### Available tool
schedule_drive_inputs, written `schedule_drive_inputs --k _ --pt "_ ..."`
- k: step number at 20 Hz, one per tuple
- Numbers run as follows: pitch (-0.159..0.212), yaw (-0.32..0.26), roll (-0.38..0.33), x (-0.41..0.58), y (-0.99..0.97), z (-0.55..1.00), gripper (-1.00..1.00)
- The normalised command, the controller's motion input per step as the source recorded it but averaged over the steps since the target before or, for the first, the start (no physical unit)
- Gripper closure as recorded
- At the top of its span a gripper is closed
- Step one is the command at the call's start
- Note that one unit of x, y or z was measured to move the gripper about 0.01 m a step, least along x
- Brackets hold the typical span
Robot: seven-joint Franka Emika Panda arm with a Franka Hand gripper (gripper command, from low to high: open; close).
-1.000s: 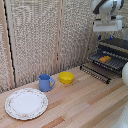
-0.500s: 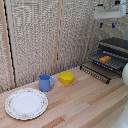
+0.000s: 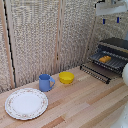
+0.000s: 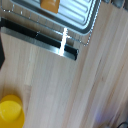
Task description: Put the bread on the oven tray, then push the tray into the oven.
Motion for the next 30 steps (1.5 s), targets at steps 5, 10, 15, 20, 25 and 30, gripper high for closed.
schedule_drive_inputs --k 5,10,15,20,25,30 --pt "0.212 0.13 -0.28 -0.159 0.31 0.0 -1.0" --pt "0.2 0.028 -0.256 -0.041 0.67 -0.03 -1.0" --pt "0.166 0.071 -0.315 -0.002 0.47 -0.12 -1.0" --pt "0.128 0.182 -0.359 -0.04 0.05 -0.17 -1.0" --pt "0.144 0.236 -0.317 -0.151 0.0 -0.12 -1.0" --pt "0.185 0.264 -0.245 -0.155 0.0 -0.05 -1.0"
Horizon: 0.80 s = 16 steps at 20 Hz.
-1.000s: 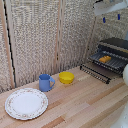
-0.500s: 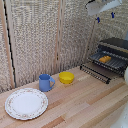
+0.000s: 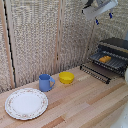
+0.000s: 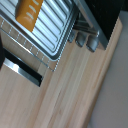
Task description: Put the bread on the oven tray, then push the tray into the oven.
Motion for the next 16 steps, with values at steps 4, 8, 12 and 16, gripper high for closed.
schedule_drive_inputs --k 4,8,12,16 --pt "0.202 0.234 -0.234 -0.264 0.06 -0.05 -1.0" --pt "0.18 0.181 -0.183 -0.492 0.07 -0.09 -1.0" --pt "0.125 0.141 -0.174 -0.686 0.06 -0.1 -1.0" --pt "0.063 0.145 -0.16 -0.741 0.02 -0.21 -1.0"
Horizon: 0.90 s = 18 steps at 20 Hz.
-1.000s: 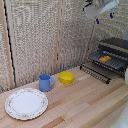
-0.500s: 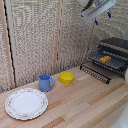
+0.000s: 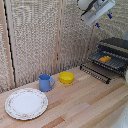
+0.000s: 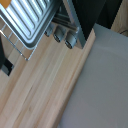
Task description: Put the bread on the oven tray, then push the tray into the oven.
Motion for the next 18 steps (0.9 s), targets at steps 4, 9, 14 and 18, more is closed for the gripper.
schedule_drive_inputs --k 4,9,14,18 --pt "0.006 0.243 -0.166 -0.479 0.0 -0.39 -1.0" --pt "0.008 0.357 -0.151 -0.051 -0.04 -0.38 -1.0" --pt "0.102 0.316 -0.204 -0.015 -0.01 -0.21 -1.0" --pt "0.194 0.252 -0.254 -0.127 0.0 -0.13 -1.0"
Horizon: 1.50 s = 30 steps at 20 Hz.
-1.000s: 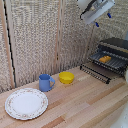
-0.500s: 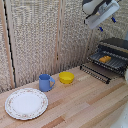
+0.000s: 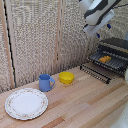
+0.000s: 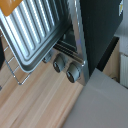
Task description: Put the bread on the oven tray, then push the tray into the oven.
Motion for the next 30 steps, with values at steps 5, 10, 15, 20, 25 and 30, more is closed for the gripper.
schedule_drive_inputs --k 5,10,15,20,25,30 --pt "0.214 0.2 -0.306 -0.179 0.03 -0.14 -1.0" --pt "0.165 0.154 -0.344 -0.013 0.11 -0.24 -1.0" --pt "0.098 0.158 -0.355 0.076 0.14 -0.35 -1.0" --pt "0.043 0.205 -0.253 0.281 0.21 -0.53 -1.0" --pt "0.05 0.235 -0.133 0.341 0.31 -0.42 -1.0" --pt "0.063 0.25 -0.162 0.027 0.09 -0.18 -1.0"
